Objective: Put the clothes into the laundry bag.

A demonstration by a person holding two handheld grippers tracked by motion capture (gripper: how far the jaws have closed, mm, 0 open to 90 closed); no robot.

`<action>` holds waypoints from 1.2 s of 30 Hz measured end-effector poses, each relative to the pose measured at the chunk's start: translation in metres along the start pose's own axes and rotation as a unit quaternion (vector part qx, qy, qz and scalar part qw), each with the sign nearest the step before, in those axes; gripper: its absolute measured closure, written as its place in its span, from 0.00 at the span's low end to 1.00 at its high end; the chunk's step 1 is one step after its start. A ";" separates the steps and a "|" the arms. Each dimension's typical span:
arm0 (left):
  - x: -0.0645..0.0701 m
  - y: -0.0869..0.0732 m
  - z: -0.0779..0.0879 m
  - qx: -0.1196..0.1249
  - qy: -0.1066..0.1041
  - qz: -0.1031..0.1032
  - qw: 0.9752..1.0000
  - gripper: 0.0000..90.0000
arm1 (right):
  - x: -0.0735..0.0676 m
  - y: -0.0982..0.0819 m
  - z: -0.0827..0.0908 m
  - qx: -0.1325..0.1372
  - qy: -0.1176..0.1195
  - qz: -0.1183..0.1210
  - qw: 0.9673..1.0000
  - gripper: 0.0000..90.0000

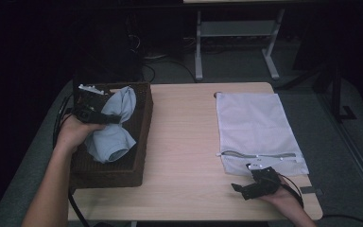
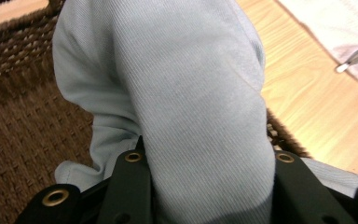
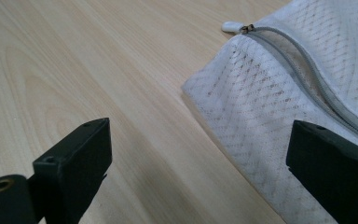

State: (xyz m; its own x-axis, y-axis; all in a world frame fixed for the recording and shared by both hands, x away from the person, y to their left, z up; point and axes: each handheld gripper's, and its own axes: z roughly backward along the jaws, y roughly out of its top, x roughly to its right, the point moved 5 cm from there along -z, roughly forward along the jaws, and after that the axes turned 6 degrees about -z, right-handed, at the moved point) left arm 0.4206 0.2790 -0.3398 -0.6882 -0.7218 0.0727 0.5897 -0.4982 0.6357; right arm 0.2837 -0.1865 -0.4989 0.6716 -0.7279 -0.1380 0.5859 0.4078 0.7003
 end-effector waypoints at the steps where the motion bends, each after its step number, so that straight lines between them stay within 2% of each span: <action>1: 0.003 0.003 0.002 0.002 -0.003 -0.003 1.000 0.72 | 0.000 0.000 0.000 0.001 0.001 -0.001 1.000 0.07; 4: 0.014 0.013 0.008 0.014 -0.014 -0.008 1.000 0.72 | 0.001 0.001 0.001 0.002 0.001 -0.004 1.000 0.07; 8: 0.033 0.029 0.009 0.023 -0.031 -0.027 0.999 0.72 | 0.001 0.001 0.000 0.003 0.001 -0.004 1.000 0.07; 12: 0.053 0.045 0.005 0.035 -0.052 -0.044 0.997 0.72 | 0.002 0.001 0.000 0.004 -0.001 -0.006 1.000 0.07; 18: 0.082 0.062 -0.001 0.040 -0.067 -0.069 0.995 0.72 | 0.002 0.001 0.002 0.007 0.001 -0.006 1.000 0.07; 21: 0.098 0.070 -0.004 0.051 -0.077 -0.079 0.993 0.72 | 0.003 0.001 0.003 0.007 0.002 -0.008 1.000 0.07; 27: 0.121 0.079 -0.016 0.066 -0.094 -0.083 0.990 0.72 | 0.003 0.001 0.004 0.007 0.003 -0.010 1.000 0.07; 31: 0.134 0.080 -0.029 0.064 -0.108 -0.091 0.988 0.72 | 0.004 0.002 0.006 0.009 0.002 -0.010 1.000 0.07; 36: 0.143 0.076 -0.047 0.057 -0.115 -0.093 0.987 0.72 | 0.005 0.005 0.012 0.012 0.007 -0.008 1.000 0.05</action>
State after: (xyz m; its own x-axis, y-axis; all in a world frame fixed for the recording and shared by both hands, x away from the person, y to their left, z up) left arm 0.3874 0.1153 -0.3169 -0.8661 -0.4874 0.1106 0.4007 -0.5450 0.7365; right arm 0.2844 -0.1946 -0.4880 0.6679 -0.7271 -0.1591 0.5862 0.3822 0.7143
